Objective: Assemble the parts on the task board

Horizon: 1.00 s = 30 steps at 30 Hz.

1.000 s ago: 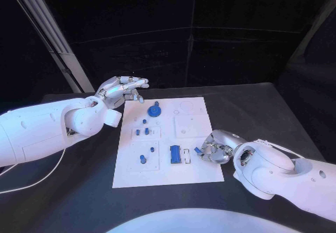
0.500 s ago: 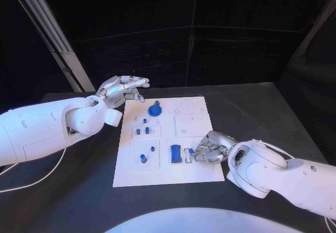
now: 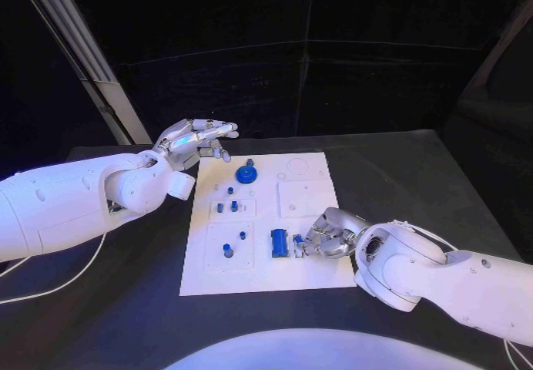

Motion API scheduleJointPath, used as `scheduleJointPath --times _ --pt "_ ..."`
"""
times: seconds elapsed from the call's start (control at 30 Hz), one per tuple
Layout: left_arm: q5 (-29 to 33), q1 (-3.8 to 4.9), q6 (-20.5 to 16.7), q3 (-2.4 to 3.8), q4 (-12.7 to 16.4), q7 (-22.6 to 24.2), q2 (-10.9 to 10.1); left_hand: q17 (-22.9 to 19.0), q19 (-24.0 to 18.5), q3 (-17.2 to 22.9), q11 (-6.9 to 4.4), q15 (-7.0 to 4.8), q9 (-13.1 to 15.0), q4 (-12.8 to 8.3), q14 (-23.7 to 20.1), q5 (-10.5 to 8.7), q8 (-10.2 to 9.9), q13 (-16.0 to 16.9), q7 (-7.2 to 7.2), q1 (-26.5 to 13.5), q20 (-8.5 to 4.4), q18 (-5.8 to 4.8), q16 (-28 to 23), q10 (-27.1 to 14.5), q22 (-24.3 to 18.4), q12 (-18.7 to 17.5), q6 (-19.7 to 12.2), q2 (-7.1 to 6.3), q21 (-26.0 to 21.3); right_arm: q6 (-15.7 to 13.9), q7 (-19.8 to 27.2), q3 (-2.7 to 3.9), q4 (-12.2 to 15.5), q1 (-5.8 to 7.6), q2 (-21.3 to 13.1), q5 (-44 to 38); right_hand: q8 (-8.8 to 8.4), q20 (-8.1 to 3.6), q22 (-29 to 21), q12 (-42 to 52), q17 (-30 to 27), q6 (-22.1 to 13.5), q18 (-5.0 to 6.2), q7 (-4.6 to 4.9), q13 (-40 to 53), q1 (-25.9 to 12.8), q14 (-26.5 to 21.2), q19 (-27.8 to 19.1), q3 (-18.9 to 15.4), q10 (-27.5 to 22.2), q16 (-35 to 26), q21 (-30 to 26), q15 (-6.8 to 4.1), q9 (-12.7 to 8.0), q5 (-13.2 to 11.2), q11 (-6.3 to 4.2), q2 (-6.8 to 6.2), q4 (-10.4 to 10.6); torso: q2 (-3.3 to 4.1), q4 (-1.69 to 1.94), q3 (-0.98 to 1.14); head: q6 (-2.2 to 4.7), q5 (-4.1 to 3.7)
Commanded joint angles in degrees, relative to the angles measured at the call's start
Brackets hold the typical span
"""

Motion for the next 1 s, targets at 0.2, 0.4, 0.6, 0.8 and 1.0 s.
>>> scheduleJointPath --times 0.2,0.4,0.6,0.8,1.0 --pt "-0.02 0.1 0.69 0.04 0.14 0.2 0.03 -0.05 0.48 -0.2 -0.02 0.1 -0.01 -0.01 -0.49 -0.08 0.28 -0.07 -0.14 0.04 0.0 0.75 0.27 -0.26 -0.07 0.25 -0.34 0.55 -0.13 0.59 -0.78 0.02 -0.45 0.08 0.65 0.06 -0.45 -0.16 9.1 -0.1 -0.1 0.43 -0.98 0.28 -0.09 -3.16 2.32 1.64 -2.26 0.54 0.23 0.28 -0.3 0.36 0.12 0.11 0.22 0.41 -0.04 -0.04 0.0 -0.03 -0.06" --pt "-0.02 0.1 0.67 0.04 0.17 0.13 -0.03 -0.11 0.47 -0.29 -0.02 0.1 -0.01 -0.07 -0.55 -0.08 0.36 -0.09 -0.15 0.11 0.0 0.75 0.31 -0.31 -0.13 0.36 -0.37 0.57 -0.19 0.73 -0.94 0.02 -0.55 0.08 0.91 -0.89 -0.97 -0.05 8.85 -0.42 -0.59 0.26 -0.91 0.26 0.02 -7.17 2.19 1.44 -6.41 0.46 -0.18 0.1 -0.23 0.92 -10.28 0.18 1.19 0.35 -0.04 -0.04 0.0 0.07 -0.17" --pt "-0.02 0.11 0.68 0.04 0.2 0.06 -0.06 -0.11 0.47 -0.29 -0.02 0.1 -0.01 -0.07 -0.55 -0.08 0.36 -0.09 -0.15 0.11 0.0 0.75 0.31 -0.31 -0.13 0.36 -0.37 0.57 -0.19 0.77 -0.83 0.02 -0.54 0.08 1.01 -1.45 -1.38 0.04 8.69 -0.77 -0.94 0.11 -0.85 0.33 0.13 -9.41 2.14 1.3 -10.32 0.25 -0.51 -0.05 -0.14 1.59 -18.48 0.29 2.19 0.45 -0.03 -0.05 0.01 0.08 -0.18" --pt "-0.02 0.11 0.7 0.04 0.23 0.02 -0.12 -0.11 0.47 -0.29 -0.02 0.1 -0.01 -0.07 -0.55 -0.08 0.36 -0.09 -0.15 0.11 0.0 0.75 0.31 -0.31 -0.13 0.36 -0.37 0.57 -0.19 1.02 -0.51 0.02 -0.3 0.08 0.62 -2.12 -1.47 0.06 8.61 -0.85 -1.03 0.08 -0.83 0.35 0.17 -8.88 2.13 1.23 -10.96 0.2 -0.59 -0.11 -0.12 1.78 -18.58 0.27 2.52 0.28 -0.07 -0.08 0.04 0.07 -0.18" --pt "-0.02 0.11 0.68 0.04 0.27 0.02 -0.23 -0.11 0.47 -0.29 -0.02 0.1 -0.01 -0.07 -0.55 -0.08 0.36 -0.09 -0.15 0.11 0.0 0.75 0.31 -0.31 -0.13 0.36 -0.37 0.57 -0.19 1.98 0.84 0.01 0.21 0.08 -0.66 -2.5 -1.75 0.04 8.54 -1.07 -1.12 0.01 -0.8 0.38 0.27 -3.09 2.13 1.16 -11.47 0.04 -0.72 -0.2 -0.15 2.36 -17.33 0.29 3.3 -1.96 -0.09 -0.13 0.04 0.15 -0.11"
